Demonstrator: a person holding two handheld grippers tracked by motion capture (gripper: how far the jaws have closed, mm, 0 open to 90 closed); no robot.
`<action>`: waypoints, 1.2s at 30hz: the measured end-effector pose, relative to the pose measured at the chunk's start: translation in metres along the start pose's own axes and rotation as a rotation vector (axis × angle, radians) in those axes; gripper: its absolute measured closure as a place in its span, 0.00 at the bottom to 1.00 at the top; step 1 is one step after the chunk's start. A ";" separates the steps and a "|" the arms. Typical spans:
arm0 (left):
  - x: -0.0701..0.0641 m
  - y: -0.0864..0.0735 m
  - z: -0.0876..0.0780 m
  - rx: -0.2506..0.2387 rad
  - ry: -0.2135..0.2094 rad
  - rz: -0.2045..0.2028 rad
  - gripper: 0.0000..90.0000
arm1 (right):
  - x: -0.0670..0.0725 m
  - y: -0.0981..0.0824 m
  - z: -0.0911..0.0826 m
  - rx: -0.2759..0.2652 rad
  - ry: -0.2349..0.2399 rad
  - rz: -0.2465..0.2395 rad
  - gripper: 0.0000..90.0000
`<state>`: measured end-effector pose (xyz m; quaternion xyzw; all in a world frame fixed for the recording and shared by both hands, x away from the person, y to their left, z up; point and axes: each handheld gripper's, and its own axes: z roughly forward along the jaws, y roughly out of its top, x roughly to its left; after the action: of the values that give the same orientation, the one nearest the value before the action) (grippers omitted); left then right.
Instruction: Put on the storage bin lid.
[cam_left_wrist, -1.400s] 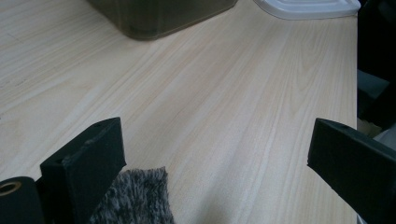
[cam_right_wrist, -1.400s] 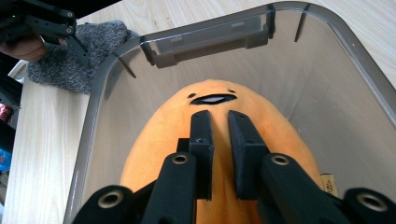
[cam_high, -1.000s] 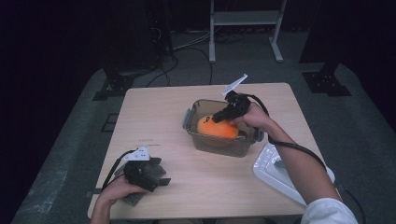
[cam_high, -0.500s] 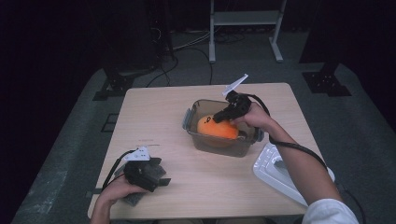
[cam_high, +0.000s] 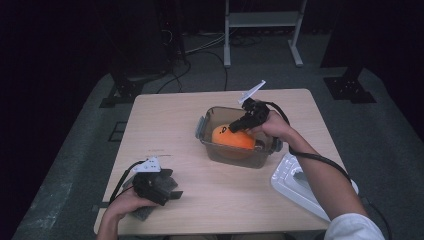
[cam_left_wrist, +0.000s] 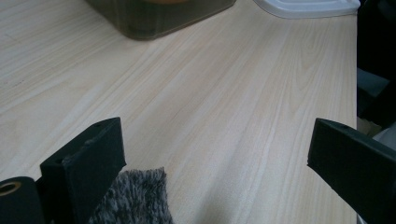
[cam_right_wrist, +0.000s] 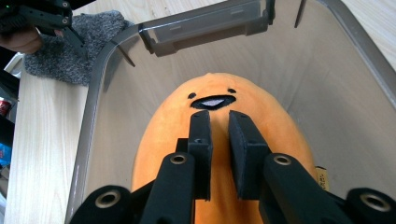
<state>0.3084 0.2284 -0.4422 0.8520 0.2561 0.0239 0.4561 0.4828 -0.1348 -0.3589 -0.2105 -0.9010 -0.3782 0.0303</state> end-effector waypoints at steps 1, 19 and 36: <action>0.000 0.000 0.000 0.000 0.000 0.000 0.03 | 0.000 0.000 0.000 0.002 -0.001 -0.005 0.88; -0.001 0.000 0.001 0.006 -0.002 0.004 0.03 | 0.007 0.006 -0.023 -0.052 0.010 -0.010 0.88; -0.002 0.000 0.001 0.008 -0.002 0.005 0.03 | 0.015 -0.005 -0.058 -0.099 -0.023 0.000 0.72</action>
<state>0.3074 0.2266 -0.4421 0.8544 0.2536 0.0233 0.4529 0.4611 -0.1727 -0.3178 -0.2160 -0.8815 -0.4199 0.0093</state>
